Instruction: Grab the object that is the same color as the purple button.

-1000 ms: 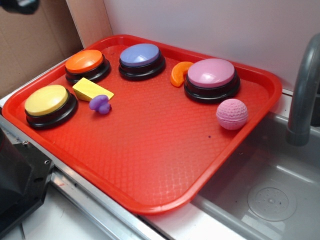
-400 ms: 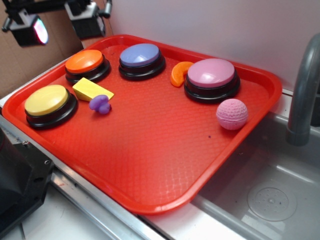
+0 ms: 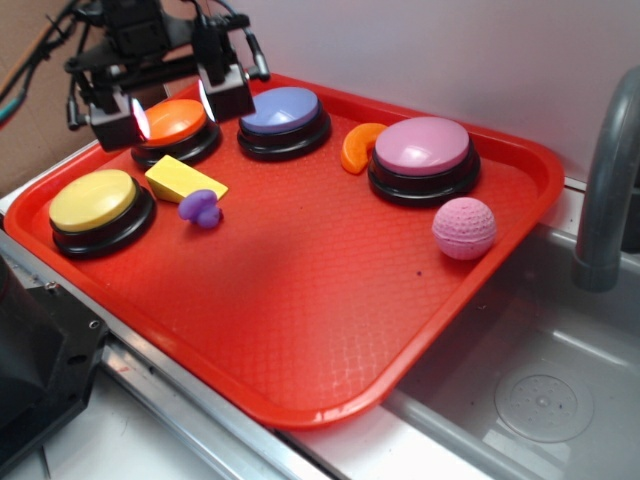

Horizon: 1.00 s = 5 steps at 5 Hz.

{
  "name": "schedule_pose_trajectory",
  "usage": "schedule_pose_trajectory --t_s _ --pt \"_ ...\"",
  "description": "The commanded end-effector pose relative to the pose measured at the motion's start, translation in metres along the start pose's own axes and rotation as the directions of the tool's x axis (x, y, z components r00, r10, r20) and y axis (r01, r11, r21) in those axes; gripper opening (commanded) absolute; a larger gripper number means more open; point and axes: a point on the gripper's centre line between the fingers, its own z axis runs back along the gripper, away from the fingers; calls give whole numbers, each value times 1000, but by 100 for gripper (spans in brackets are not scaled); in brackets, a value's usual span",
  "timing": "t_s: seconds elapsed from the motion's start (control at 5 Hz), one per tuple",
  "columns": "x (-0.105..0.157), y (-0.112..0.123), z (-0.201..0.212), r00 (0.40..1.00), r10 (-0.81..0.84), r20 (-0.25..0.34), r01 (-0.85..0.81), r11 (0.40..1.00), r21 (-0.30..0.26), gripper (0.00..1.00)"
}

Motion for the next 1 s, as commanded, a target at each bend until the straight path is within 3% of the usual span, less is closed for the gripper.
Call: schedule_pose_trajectory --t_s 0.0,0.2,0.6,0.8 --pt "15 -3 -48 994 104 32 -106 993 49 100" --pt "17 1 -68 993 121 10 -121 988 96 100" --pt "16 10 -83 989 145 -15 -142 981 136 100" --pt "17 10 -82 987 161 -17 -158 981 116 47"
